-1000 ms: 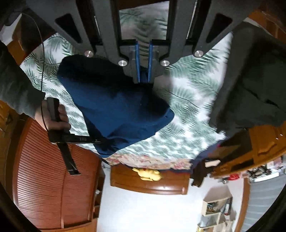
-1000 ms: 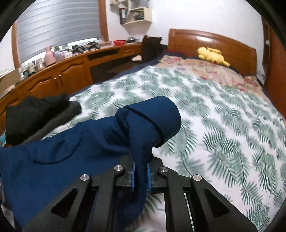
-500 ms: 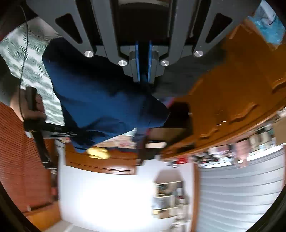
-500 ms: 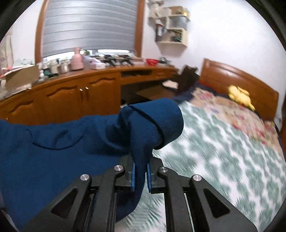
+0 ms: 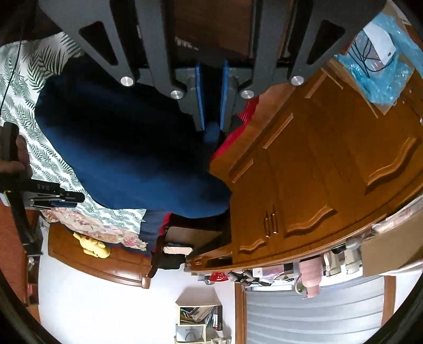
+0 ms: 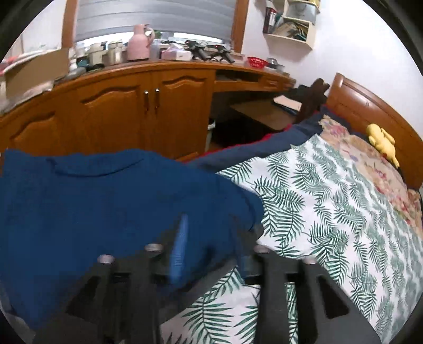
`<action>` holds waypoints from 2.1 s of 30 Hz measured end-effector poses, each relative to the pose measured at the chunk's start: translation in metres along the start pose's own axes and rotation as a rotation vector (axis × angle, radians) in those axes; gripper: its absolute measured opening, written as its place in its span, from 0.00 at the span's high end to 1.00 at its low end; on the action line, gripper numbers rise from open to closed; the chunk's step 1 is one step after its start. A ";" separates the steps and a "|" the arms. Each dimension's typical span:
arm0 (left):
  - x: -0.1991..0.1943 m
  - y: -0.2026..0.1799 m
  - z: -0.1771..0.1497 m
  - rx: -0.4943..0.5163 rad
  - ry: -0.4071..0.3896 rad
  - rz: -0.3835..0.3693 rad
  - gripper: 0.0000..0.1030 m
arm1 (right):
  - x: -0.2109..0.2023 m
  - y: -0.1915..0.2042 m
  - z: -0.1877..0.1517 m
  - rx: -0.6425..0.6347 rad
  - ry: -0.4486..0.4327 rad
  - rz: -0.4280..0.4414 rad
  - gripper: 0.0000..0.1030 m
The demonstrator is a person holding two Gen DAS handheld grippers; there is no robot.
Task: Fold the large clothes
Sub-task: 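Lift the folded jacket with both tools and carry it toward the desk, then lower the jacket onto the dark clothes pile and open both tools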
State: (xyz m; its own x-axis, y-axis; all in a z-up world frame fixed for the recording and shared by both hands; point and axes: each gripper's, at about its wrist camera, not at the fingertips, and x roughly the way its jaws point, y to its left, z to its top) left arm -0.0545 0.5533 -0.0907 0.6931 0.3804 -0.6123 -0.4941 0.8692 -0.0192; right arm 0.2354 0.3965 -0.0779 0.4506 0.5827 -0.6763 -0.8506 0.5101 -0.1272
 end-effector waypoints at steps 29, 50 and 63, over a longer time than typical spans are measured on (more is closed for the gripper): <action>-0.062 -0.023 0.027 0.034 -0.098 -0.023 0.69 | -0.051 0.105 -0.048 -0.068 -0.052 0.354 0.46; -0.053 -0.202 0.007 0.152 -0.097 -0.195 0.59 | -0.167 -0.010 -0.149 -0.003 -0.153 0.189 0.26; -0.071 -0.315 -0.012 0.206 -0.103 -0.363 0.52 | -0.230 -0.090 -0.236 0.123 -0.161 0.015 0.12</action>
State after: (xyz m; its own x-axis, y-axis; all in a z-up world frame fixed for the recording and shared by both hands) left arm 0.0458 0.2488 -0.0510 0.8565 0.0590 -0.5128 -0.1008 0.9934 -0.0541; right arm 0.1442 0.0673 -0.0818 0.4838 0.6795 -0.5515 -0.8227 0.5680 -0.0219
